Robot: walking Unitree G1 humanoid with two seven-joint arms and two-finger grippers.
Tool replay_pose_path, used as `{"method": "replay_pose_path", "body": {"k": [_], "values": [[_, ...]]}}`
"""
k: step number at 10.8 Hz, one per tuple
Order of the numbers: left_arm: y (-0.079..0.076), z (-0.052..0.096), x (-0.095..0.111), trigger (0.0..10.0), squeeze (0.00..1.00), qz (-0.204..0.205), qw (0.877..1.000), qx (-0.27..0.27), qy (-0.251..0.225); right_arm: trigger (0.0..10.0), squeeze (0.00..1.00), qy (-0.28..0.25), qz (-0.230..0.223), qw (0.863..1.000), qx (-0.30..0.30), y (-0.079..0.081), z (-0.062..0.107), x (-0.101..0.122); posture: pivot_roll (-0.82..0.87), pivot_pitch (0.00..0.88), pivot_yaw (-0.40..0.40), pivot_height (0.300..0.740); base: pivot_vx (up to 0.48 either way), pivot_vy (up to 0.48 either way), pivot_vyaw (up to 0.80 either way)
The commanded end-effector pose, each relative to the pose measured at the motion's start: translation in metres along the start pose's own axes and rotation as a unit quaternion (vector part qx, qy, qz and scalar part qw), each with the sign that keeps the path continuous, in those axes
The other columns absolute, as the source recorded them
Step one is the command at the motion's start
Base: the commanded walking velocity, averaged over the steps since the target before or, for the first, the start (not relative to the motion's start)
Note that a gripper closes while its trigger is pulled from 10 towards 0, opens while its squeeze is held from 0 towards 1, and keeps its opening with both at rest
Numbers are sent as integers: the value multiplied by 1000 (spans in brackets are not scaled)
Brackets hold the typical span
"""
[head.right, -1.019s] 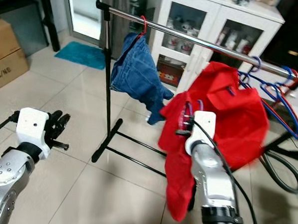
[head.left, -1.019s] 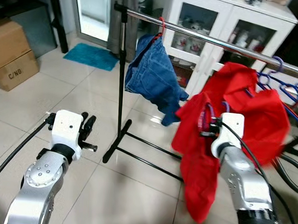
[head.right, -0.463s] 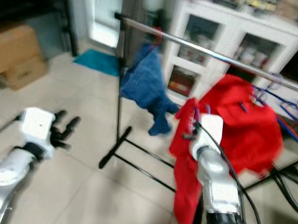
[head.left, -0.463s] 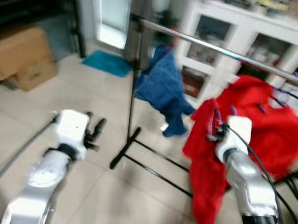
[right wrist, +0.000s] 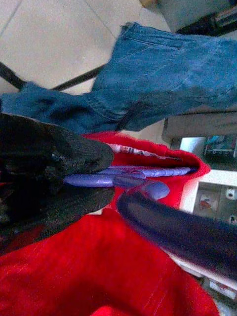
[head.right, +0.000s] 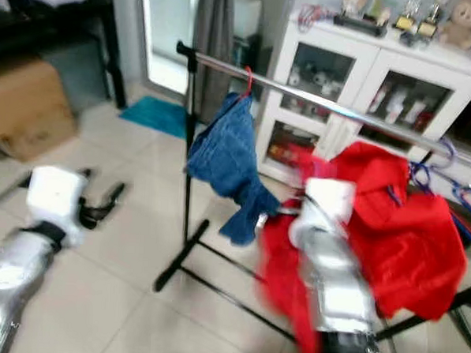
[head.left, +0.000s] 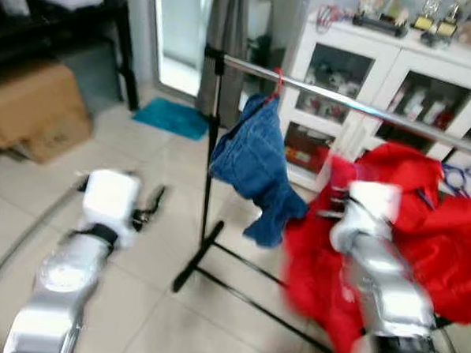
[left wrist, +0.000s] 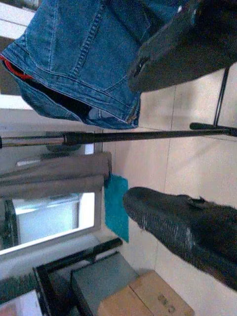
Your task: Hang hanger
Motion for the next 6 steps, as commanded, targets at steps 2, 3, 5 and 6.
{"method": "replay_pose_path", "body": {"k": [2, 3, 5, 6], "values": [[-8, -4, 9, 10000, 1000, 0, 1000, -15, -15, 10000, 0, -17, 3, 1000, -23, -17, 0, 10, 220, 0, -72, 740, 444, 0, 0], [-8, -4, 9, 10000, 1000, -2, 1000, -15, -15, 10000, 0, -21, 5, 1000, -16, -14, -1, 14, 226, 0, -78, 740, 431, 0, 0], [-8, -3, 10, 10000, 1000, -13, 1000, -18, -18, 10000, 0, -40, 7, 999, -16, -11, -4, 24, 234, 0, -83, 740, 212, 0, 0], [-20, 1, 15, 10000, 1000, -18, 997, -69, -35, 10000, 0, -64, 3, 998, -25, -12, -5, 35, 237, 0, -86, 740, 0, 0, 0]]}}
Point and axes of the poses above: a point about 5 cm out from each wrist's last joint towards the gripper, its own z axis pointing back from the gripper into the wrist, its own x axis along the axis of the wrist's last joint, y = z × x, the point moved 2 cm from there along -z, pointing out of the wrist towards the gripper, and after that the axes turned 11 degrees about -z, right-handed, at the moved point
